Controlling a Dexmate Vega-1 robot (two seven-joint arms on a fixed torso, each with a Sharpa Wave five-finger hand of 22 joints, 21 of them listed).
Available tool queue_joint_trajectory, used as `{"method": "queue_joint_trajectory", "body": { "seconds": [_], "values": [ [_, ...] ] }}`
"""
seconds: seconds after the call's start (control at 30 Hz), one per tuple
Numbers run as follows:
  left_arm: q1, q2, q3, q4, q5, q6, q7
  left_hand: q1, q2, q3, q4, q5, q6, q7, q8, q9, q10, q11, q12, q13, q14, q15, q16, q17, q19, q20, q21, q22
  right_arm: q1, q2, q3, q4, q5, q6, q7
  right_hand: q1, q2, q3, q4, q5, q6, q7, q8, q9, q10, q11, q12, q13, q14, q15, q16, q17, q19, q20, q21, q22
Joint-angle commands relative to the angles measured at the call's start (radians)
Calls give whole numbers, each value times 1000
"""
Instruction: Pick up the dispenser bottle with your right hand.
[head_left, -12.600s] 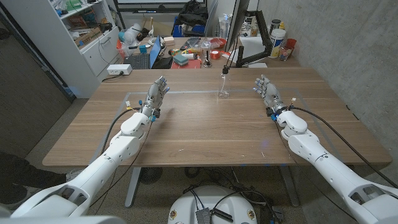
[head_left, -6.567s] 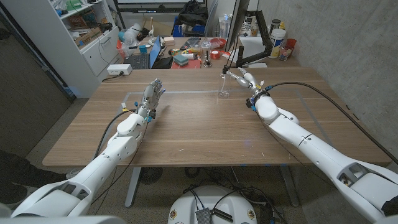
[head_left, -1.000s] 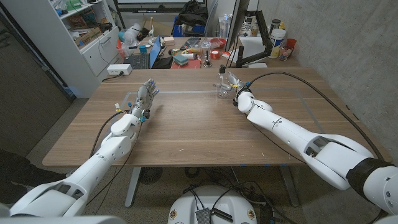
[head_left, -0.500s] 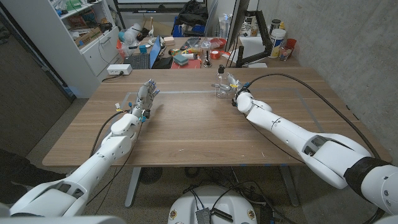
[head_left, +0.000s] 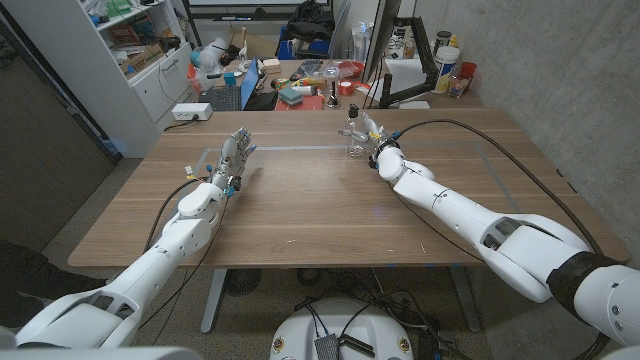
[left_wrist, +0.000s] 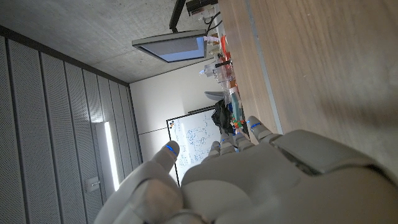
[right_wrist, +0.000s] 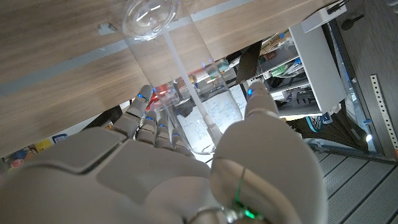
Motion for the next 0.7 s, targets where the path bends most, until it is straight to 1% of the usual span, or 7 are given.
{"method": "queue_joint_trajectory", "body": {
  "seconds": [0.03,0.17,0.27,0.37,0.5,0.6,0.7],
  "values": [
    [-16,-9,0,28,-3,-7,-13,-5,96,0,0,8,-25,-2,6,2,-5,-5,5,5,-54,1,6,3,-59,-54,0,3,5,23,-1,31,2,20,-32,49,22,5,-6,6,18,31,3,2,25,-1,9,2,37,-16,7,4,56,-35,14,5],
    [-19,-10,-2,36,-6,-7,-19,-5,96,-1,0,8,-27,-2,6,2,-4,-3,6,5,-54,2,6,3,-60,-51,-1,3,12,28,-5,46,0,26,-33,102,45,15,-12,7,26,29,2,2,35,-7,8,2,62,-33,3,4,126,-73,35,6],
    [-20,-11,-3,41,-6,-10,-20,-6,96,-2,1,8,-27,-3,6,2,-6,-3,5,5,-54,1,6,3,-60,-52,-1,3,17,29,-11,56,-4,37,-30,131,58,18,-13,6,30,23,0,2,45,-11,9,2,81,-47,3,5,165,-77,47,7],
    [-22,-11,-4,45,-7,-12,-22,-6,95,-2,1,8,-26,-3,6,2,-5,-5,5,5,-54,1,6,3,-60,-52,-1,3,21,33,-13,61,-6,33,-32,168,72,22,-15,3,36,21,-1,2,53,-17,9,1,101,-61,2,5,220,-101,65,9],
    [-23,-12,-5,49,-8,-13,-24,-6,95,-3,1,8,-26,-4,6,2,-5,-4,5,5,-53,0,6,3,-60,-51,-1,3,26,35,-18,72,-11,41,-35,218,88,20,-14,-5,46,9,-2,2,78,-39,12,1,147,-104,7,7,301,-134,97,13],
    [-24,-14,-5,53,-8,-14,-26,-6,95,-3,1,8,-26,-4,6,2,-6,-5,5,5,-53,0,6,3,-60,-52,-1,3,28,38,-22,80,-19,49,-48,248,100,10,-6,-16,60,1,-2,2,130,-56,25,0,241,-159,30,12,370,-167,133,20],
    [-26,-15,-4,57,-9,-15,-30,-7,95,-4,1,8,-26,-4,6,2,-5,-6,5,5,-54,0,6,3,-60,-52,-1,3,30,43,-24,89,-27,56,-66,297,122,11,-6,-24,94,-11,2,0,241,-94,58,3,395,-235,62,19,429,-224,185,36]
  ]
}}
